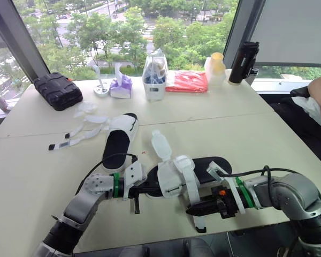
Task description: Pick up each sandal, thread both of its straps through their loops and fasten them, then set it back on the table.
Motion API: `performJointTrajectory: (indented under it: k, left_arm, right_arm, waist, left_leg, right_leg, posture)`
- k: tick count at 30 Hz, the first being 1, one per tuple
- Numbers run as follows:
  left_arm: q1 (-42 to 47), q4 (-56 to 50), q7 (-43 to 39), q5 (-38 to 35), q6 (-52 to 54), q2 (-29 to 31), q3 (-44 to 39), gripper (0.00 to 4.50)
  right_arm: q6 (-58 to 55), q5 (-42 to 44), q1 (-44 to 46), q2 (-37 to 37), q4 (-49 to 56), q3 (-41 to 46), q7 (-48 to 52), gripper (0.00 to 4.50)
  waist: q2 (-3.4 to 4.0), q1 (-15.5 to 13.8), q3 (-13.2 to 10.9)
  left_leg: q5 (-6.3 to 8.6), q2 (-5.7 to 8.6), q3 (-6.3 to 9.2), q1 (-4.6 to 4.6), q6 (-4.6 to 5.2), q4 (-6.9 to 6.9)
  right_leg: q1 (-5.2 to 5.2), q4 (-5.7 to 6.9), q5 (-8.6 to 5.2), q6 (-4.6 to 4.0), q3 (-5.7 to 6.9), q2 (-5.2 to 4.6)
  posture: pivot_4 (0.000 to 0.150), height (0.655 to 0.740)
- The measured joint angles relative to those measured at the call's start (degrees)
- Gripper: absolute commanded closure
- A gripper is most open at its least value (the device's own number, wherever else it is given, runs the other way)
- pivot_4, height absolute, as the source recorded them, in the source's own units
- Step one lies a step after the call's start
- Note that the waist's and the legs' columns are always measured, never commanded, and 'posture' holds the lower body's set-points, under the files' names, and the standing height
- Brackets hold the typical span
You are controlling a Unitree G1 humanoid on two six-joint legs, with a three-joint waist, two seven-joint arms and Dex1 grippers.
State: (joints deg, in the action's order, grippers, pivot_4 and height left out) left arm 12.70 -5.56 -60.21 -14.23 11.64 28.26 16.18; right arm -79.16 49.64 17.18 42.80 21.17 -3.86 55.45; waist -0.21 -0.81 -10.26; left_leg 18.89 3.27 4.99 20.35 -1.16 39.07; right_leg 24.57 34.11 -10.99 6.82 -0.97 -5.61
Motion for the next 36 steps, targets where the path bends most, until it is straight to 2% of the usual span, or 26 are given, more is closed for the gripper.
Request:
performJointTrajectory:
  k: [4,6,10,16,24,29,36]
  left_arm:
    - [0.1,0.3,0.0,0.0,-0.2,-0.2,0.0,4.50]
    - [0.5,0.8,0.0,0.1,-0.6,-0.3,0.1,4.50]
    - [1.0,1.3,0.1,0.5,-0.9,-0.8,0.5,4.50]
    - [0.8,1.3,0.4,0.5,-1.3,-1.2,0.6,4.50]
    - [-0.7,-0.4,1.6,0.6,-0.9,-1.2,0.5,4.50]
    - [-1.3,-1.4,1.9,0.6,-0.7,-0.8,0.4,4.50]
    - [-1.7,-1.8,2.4,0.6,-0.6,-0.6,0.2,4.50]
  right_arm:
    - [0.1,1.2,3.2,2.2,0.0,0.1,0.8,4.36]
    - [-1.4,3.1,9.5,3.7,-0.7,0.8,2.2,4.36]
    - [-6.0,6.3,25.0,3.7,-8.0,1.8,4.7,4.36]
    - [-2.8,1.6,38.4,-1.6,-25.7,-6.8,9.8,4.36]
    - [8.4,-9.3,40.0,-5.7,-38.9,-19.1,18.6,4.36]
    - [11.5,-12.9,40.0,-5.8,-40.7,-20.9,22.5,4.36]
    - [10.3,-14.1,40.0,-5.8,-40.4,-21.5,25.4,4.36]
  waist:
    - [0.01,0.0,0.0]
    - [0.07,0.1,0.0]
    - [0.02,-0.1,0.0]
    - [0.05,0.0,0.0]
    - [0.06,0.2,0.0]
    - [0.06,0.3,0.0]
    - [0.07,0.4,0.0]
  left_leg:
    - [0.00,0.00,0.00,0.00,0.00,0.02]
    - [0.00,-0.01,0.00,-0.02,0.00,0.04]
    - [0.00,-0.02,0.06,0.01,0.00,0.04]
    - [0.00,0.01,0.01,0.06,0.01,0.04]
    - [0.02,0.03,0.00,0.10,0.03,0.03]
    - [0.02,0.02,0.04,0.08,0.03,0.00]
    - [0.02,0.02,0.07,0.08,0.02,-0.04]
  right_leg:
    - [-0.01,0.00,0.00,0.01,0.01,0.00]
    - [0.00,-0.01,0.06,0.06,-0.02,0.00]
    - [-0.06,-0.02,0.07,0.03,0.17,0.02]
    - [0.00,-0.04,0.10,0.03,0.11,-0.01]
    - [0.07,-0.02,0.10,0.03,0.10,-0.02]
    - [0.11,-0.01,0.10,0.04,0.09,-0.03]
    - [0.13,-0.01,0.10,0.04,0.09,-0.02]
  posture:
    - [0.150,0.7400]
    - [0.150,0.7400]
    - [0.150,0.7400]
    - [0.150,0.7400]
    - [0.150,0.7400]
    - [0.150,0.7400]
    - [0.150,0.7400]
